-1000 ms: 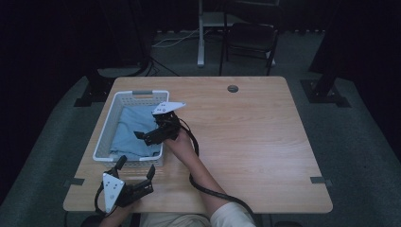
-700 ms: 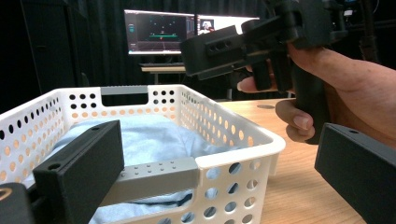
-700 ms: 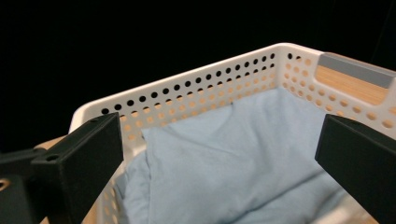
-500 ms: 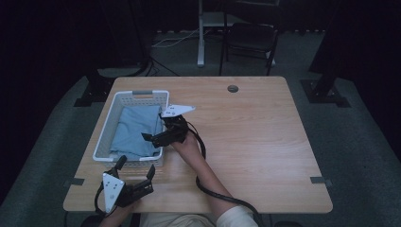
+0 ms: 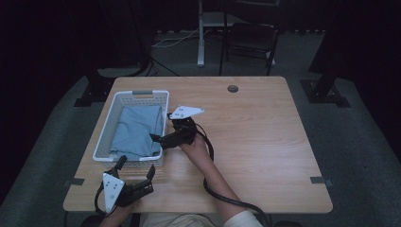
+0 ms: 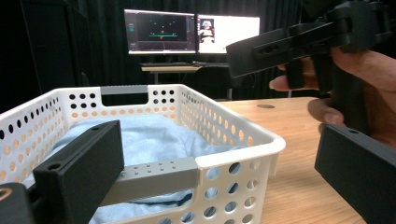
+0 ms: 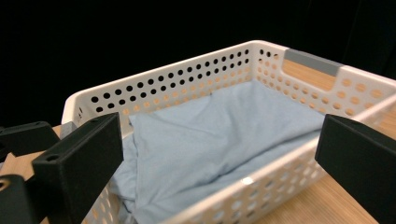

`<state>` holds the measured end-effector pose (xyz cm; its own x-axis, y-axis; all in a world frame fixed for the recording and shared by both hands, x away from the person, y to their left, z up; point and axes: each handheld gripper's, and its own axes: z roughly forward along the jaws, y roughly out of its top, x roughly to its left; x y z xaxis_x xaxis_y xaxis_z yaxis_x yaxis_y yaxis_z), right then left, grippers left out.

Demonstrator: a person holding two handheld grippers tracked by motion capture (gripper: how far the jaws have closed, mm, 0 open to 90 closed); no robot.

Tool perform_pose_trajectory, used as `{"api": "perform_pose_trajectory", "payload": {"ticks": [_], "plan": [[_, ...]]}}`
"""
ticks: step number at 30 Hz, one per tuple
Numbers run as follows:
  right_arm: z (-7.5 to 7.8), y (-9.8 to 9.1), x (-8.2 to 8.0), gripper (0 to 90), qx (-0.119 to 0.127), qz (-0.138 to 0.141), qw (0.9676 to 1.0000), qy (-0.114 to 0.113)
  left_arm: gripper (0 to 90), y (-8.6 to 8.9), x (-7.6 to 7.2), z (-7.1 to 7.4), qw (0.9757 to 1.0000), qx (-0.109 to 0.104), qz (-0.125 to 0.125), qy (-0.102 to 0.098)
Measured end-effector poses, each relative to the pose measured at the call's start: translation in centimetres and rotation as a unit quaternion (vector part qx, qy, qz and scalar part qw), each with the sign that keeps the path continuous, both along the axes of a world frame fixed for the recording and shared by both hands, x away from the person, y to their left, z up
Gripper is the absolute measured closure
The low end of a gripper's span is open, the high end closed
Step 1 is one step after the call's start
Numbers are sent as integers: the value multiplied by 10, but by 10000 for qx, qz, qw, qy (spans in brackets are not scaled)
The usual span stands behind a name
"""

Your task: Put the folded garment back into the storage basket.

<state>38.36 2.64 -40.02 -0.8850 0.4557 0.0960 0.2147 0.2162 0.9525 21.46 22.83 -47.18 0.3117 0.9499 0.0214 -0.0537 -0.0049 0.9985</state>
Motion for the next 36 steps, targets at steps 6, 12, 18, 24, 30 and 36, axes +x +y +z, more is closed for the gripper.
{"api": "perform_pose_trajectory", "payload": {"ticks": [6, 12, 18, 24, 30, 36], "plan": [[-1, -15, -3, 8, 48, -98, 9999, 33, 27, 0, 0, 0, 10000, 3, 1, 4], [-2, -26, -6, 8, 88, -178, 9998, 52, 26, 0, 0, 0, 10000, -2, 1, 1], [-4, -33, -10, 8, 80, -244, 9997, 33, 26, 0, 0, 0, 10000, -3, 1, 1], [-3, -44, -16, 8, 109, -358, 9993, 35, 26, 0, 0, 0, 10000, -1, 1, -1], [5, -57, -26, 8, 102, -433, 9990, -32, 27, 0, 0, 0, 10000, 6, 1, 2], [9, -73, -40, 8, 57, -576, 9983, -50, 27, 0, 0, 0, 10000, 8, 2, 3]]}}
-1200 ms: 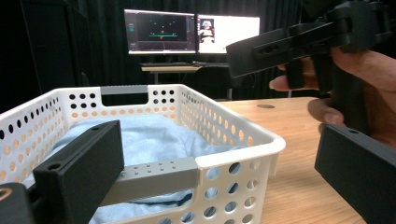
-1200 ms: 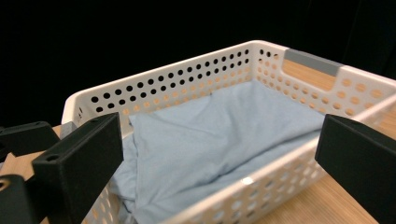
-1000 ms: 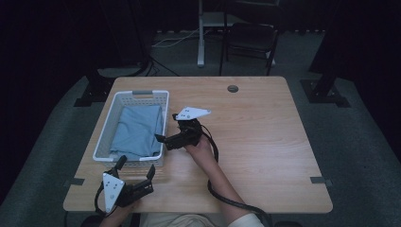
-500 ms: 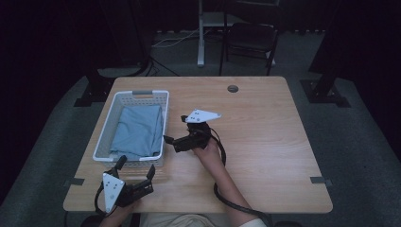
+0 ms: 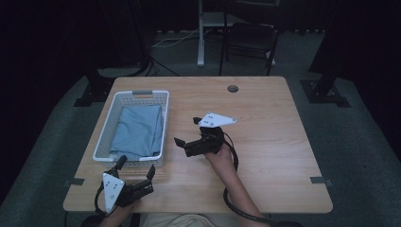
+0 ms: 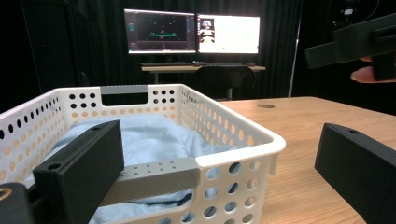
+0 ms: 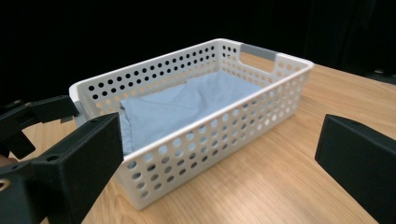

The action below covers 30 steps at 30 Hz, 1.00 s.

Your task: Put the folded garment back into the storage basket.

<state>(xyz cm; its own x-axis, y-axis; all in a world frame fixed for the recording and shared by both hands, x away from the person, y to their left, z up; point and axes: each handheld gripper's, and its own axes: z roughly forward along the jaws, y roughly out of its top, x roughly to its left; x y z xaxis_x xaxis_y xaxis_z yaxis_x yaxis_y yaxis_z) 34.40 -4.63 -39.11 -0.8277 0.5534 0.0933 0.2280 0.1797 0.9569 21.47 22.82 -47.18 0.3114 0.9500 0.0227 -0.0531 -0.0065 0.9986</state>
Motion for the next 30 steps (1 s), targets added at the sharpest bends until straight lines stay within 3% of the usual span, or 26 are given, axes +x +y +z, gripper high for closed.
{"api": "perform_pose_trajectory", "payload": {"ticks": [7, 20, 30], "plan": [[-5, -22, -10, 8, 35, -226, 9997, 102, 27, 0, 0, 0, 10000, 1, 23, 3], [-4, -58, -26, 8, 18, -583, 9983, 88, 27, 0, 0, 0, 10000, 2, 22, 6], [-9, -72, -37, 8, -46, -639, 9978, 170, 26, 0, 0, 0, 10000, 5, 23, 6]]}}
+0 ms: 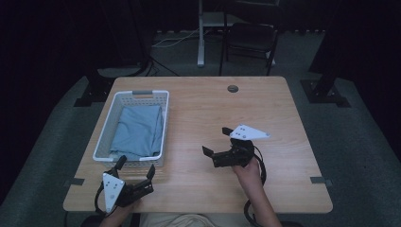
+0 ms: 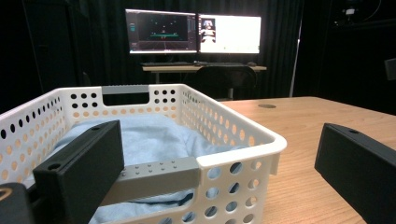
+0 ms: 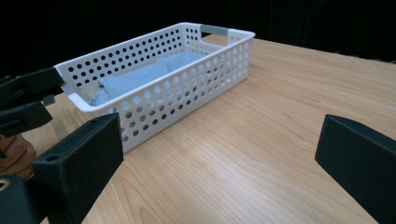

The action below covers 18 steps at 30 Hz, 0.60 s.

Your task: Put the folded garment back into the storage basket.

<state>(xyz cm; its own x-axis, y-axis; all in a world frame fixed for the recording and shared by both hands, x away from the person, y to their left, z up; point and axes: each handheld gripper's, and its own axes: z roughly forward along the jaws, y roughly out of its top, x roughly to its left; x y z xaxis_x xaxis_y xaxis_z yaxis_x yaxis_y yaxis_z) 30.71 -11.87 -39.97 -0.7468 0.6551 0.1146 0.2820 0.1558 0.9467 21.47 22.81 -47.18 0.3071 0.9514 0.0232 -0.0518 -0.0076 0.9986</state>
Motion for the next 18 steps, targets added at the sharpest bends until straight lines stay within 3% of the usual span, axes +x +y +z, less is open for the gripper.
{"api": "perform_pose_trajectory", "payload": {"ticks": [18], "plan": [[-11, -47, -21, 8, 8, -499, 9987, 104, 26, 0, 0, 0, 10000, 0, -1, -2]]}}
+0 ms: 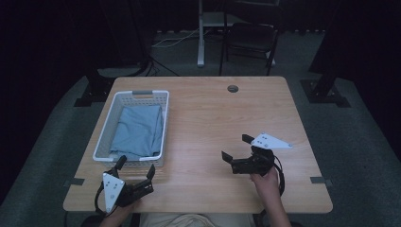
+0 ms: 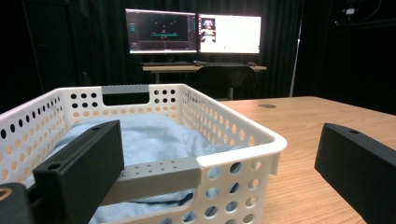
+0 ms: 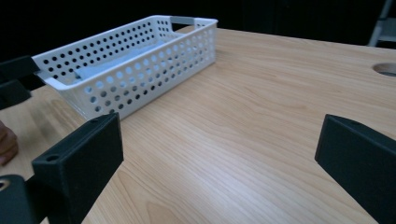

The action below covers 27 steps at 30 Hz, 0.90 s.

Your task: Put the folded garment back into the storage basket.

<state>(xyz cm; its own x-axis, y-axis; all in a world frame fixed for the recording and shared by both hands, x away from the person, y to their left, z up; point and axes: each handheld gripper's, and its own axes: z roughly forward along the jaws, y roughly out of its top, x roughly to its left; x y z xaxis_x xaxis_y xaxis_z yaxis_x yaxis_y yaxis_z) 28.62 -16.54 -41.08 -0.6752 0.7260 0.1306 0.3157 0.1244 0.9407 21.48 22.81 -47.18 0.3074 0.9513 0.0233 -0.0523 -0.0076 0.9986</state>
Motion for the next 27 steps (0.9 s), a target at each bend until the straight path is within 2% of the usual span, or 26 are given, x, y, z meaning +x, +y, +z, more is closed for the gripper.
{"api": "perform_pose_trajectory", "payload": {"ticks": [5, 7, 10, 12, 14, 16, 19, 20, 24, 27], "plan": [[-4, -12, -6, 8, 35, -174, 9998, 28, 26, 0, 0, 0, 10000, -3, 0, -3], [-8, -22, -10, 8, -9, -364, 9993, 17, 26, 0, 0, 0, 10000, -5, 1, -6], [-11, -27, -12, 8, -123, -435, 9990, -35, 27, 0, 0, 0, 10000, -6, 3, -6], [-19, -39, -19, 8, -307, -676, 9971, -139, 27, 0, 0, 0, 10000, -2, 1, -3], [-22, -45, -21, 8, -346, -733, 9966, -154, 26, 0, 0, 0, 10000, 2, 1, 3], [-26, -53, -24, 8, -371, -935, 9948, -171, 26, 0, 0, 0, 10000, 3, 9, 4], [-29, -62, -26, 8, -218, -1030, 9944, -131, 27, 0, 0, 0, 10000, 0, 11, 3], [-32, -68, -27, 8, -114, -1178, 9929, -142, 26, 0, 0, 0, 10000, 0, 25, 3], [-37, -80, -31, 8, 195, -1432, 9894, -131, 27, 0, 0, 0, 10000, -2, 32, 1], [-39, -84, -32, 8, 166, -1509, 9883, -111, 27, 0, 0, 0, 10000, -2, 32, 2]]}}
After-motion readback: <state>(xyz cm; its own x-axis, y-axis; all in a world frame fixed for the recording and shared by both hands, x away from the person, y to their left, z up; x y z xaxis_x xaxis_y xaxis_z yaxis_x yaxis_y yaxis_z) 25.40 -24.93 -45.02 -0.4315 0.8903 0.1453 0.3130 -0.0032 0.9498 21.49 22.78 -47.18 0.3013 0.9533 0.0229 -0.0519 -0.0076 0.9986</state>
